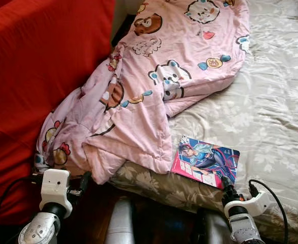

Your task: Clean up the room

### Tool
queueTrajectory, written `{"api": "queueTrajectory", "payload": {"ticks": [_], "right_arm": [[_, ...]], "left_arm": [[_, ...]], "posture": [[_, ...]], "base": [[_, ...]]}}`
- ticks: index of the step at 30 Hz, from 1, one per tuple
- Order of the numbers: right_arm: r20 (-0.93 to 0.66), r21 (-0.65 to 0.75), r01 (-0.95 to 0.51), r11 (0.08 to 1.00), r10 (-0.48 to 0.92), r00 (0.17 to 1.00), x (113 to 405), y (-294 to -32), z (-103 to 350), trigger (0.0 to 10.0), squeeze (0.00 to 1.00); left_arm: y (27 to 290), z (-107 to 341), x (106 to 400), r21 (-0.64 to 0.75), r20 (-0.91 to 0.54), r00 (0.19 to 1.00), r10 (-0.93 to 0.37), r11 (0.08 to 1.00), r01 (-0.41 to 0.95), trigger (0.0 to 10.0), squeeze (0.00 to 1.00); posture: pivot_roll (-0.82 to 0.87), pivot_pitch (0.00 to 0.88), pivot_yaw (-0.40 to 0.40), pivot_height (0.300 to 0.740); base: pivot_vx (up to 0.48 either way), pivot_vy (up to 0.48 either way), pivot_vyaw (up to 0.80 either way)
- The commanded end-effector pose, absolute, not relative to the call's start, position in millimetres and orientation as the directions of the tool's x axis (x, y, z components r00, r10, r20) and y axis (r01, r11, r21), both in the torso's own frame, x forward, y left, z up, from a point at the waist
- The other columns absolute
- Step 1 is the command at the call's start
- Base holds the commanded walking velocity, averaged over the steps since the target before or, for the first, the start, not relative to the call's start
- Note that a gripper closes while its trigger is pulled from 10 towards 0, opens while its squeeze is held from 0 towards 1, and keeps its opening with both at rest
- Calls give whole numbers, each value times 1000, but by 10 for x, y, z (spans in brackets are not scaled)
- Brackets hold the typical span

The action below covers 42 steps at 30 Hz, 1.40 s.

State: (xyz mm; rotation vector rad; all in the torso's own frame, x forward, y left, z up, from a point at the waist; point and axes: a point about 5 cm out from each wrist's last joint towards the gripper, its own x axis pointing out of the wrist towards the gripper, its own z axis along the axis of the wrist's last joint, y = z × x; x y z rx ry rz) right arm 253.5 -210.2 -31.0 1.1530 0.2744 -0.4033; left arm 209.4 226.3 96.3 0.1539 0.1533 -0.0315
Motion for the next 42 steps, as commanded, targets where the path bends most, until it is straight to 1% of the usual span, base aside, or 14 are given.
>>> {"api": "queueTrajectory", "payload": {"ticks": [1, 3, 6, 8, 10, 17, 19, 23, 24, 25, 26, 42], "right_arm": [[-525, 802, 541, 253, -134, 840, 2299, -1988, -524, 10000, 0], [-522, 809, 536, 240, -125, 844, 2307, -1975, -521, 10000, 0], [-494, 831, 487, 268, -49, 868, 2387, -1874, -478, 10000, 0], [-494, 830, 482, 280, -30, 869, 2402, -1848, -472, 10000, 0], [-487, 842, 458, 286, 35, 873, 2460, -1744, -443, 10000, 0], [-458, 862, 417, 288, 92, 884, 2561, -1632, -376, 10000, 0], [-434, 871, 381, 311, 122, 893, 2591, -1594, -348, 10000, 0], [-429, 875, 375, 306, 132, 894, 2596, -1586, -343, 10000, 0], [-425, 875, 365, 317, 143, 894, 2600, -1572, -339, 4706, 0], [-424, 875, 363, 321, 145, 894, 2601, -1570, -338, 4706, 0], [-418, 878, 356, 321, 146, 897, 2605, -1566, -333, 0, 0], [-389, 881, 320, 349, 149, 909, 2622, -1587, -309, 0, 0]], "left_arm": [[2349, 963, 2013, 167, -183, 983, 6, 986, 25, 10000, 0], [2352, 972, 2007, 168, -183, 983, 6, 985, 25, 10000, 0], [2371, 999, 1984, 175, -185, 983, 10, 984, 23, 10000, 0], [2378, 1002, 1981, 177, -185, 983, 12, 984, 21, 10000, 0], [2381, 1011, 1965, 180, -188, 982, 14, 983, 21, 10000, 0], [2393, 1030, 1947, 185, -192, 981, 23, 983, 14, 10000, 0], [2388, 1029, 1948, 186, -192, 981, 25, 983, 11, 10000, 0], [2376, 1017, 1944, 188, -196, 980, 23, 982, 15, 10000, 0], [2368, 1011, 1943, 189, -198, 980, 21, 982, 17, 10000, 0], [2367, 1010, 1944, 189, -198, 980, 21, 982, 17, 10000, 0], [2365, 1010, 1946, 189, -198, 980, 22, 982, 16, 10000, 0], [2321, 988, 2005, 187, -185, 982, 21, 982, 14, 10000, 0]], "posture": [[323, 327, 146, 632], [323, 327, 146, 632], [332, 335, 146, 632], [332, 335, 146, 632], [340, 340, 146, 632], [340, 338, 142, 632], [339, 337, 139, 632], [332, 335, 136, 632], [333, 335, 136, 632], [333, 335, 136, 632], [333, 336, 134, 632], [315, 310, 125, 632]], "base": [[0, 0, 0], [0, 0, 0], [0, 0, 0], [0, 0, 0], [0, 0, 0], [0, 0, 0], [0, 0, 0], [0, 0, 0], [0, 0, 0], [0, 0, 0], [0, 0, 0], [0, 0, 0]]}}
